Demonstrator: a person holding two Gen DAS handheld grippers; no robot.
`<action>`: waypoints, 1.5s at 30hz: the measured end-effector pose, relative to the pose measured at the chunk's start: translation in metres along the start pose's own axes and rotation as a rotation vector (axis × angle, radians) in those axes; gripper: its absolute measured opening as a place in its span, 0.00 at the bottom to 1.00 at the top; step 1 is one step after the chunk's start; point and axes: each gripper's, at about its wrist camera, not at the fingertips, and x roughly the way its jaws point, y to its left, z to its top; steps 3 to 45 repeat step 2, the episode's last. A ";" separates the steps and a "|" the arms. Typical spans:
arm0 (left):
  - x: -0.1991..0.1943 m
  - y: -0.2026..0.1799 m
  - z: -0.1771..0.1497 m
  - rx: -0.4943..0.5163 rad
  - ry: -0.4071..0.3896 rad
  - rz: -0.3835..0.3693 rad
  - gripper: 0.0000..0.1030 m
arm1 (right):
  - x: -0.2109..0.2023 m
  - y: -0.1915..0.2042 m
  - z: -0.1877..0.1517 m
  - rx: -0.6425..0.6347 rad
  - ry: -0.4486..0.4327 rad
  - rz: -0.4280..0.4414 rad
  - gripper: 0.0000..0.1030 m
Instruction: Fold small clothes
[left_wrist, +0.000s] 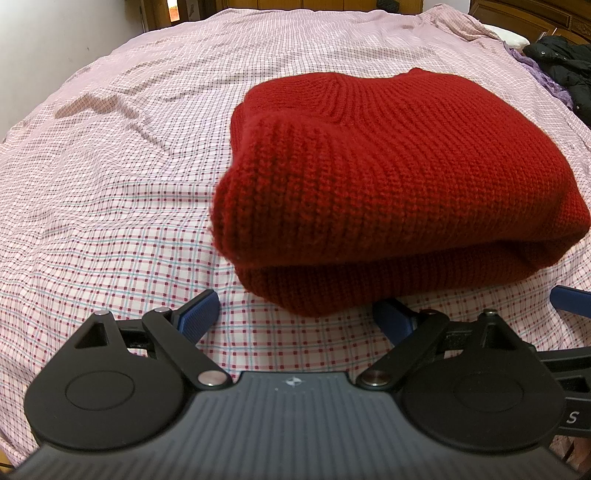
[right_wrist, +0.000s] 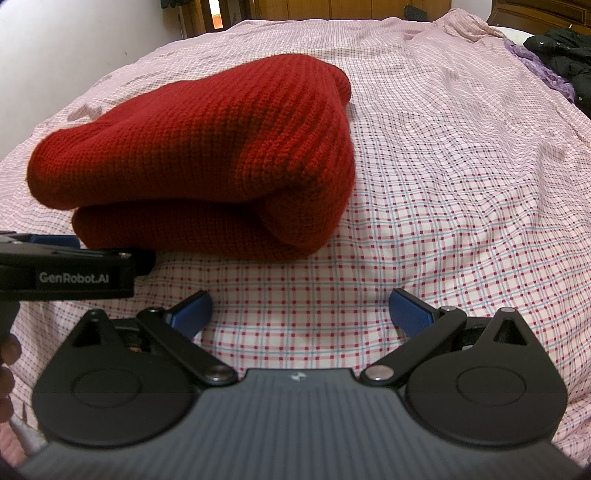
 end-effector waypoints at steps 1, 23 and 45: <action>0.000 0.000 0.000 0.000 0.000 0.000 0.92 | 0.000 0.000 0.000 0.000 0.000 0.000 1.00; 0.000 0.000 0.000 0.000 0.000 0.000 0.92 | 0.000 0.000 0.000 0.000 0.000 0.000 1.00; 0.000 0.000 0.000 0.000 0.000 0.000 0.92 | 0.000 0.000 0.000 0.000 0.000 0.000 1.00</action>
